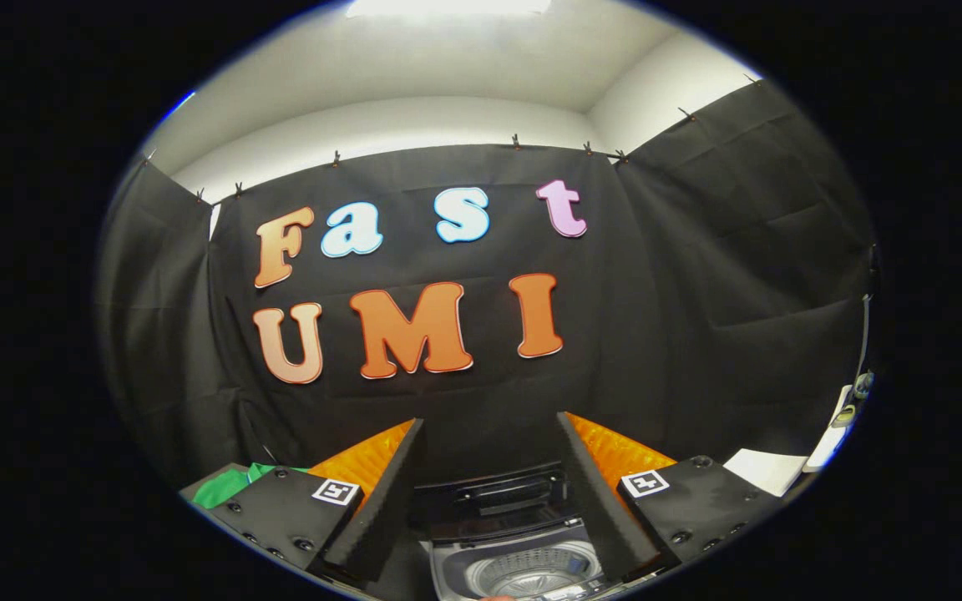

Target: Put the clothes into the washing machine and then close the washing machine lid.

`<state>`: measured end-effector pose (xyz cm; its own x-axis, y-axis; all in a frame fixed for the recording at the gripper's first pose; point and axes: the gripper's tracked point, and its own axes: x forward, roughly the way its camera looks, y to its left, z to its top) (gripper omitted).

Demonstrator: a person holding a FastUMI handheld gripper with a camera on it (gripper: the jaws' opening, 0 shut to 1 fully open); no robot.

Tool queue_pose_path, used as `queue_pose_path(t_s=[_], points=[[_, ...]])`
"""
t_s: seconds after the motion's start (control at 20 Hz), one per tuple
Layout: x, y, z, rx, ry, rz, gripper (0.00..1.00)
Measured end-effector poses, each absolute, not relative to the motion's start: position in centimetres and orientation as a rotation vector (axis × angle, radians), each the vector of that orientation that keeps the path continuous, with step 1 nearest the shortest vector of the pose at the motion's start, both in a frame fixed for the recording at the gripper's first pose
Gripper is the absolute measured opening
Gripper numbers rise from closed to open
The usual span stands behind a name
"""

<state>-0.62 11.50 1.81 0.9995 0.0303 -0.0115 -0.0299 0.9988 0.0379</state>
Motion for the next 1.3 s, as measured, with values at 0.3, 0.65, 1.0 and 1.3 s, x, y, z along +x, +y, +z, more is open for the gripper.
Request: queue_pose_path(t_s=[0.3,0.65,1.0,1.3], points=[[1.3,21.3,0.9,0.057,0.081,0.172,0.98],[-0.4,35.3,-5.0,0.087,0.272,0.380,0.98],[-2.1,41.9,-10.9,0.063,0.444,0.390,0.98],[-4.5,45.9,-15.3,0.050,0.571,0.444,0.98]])
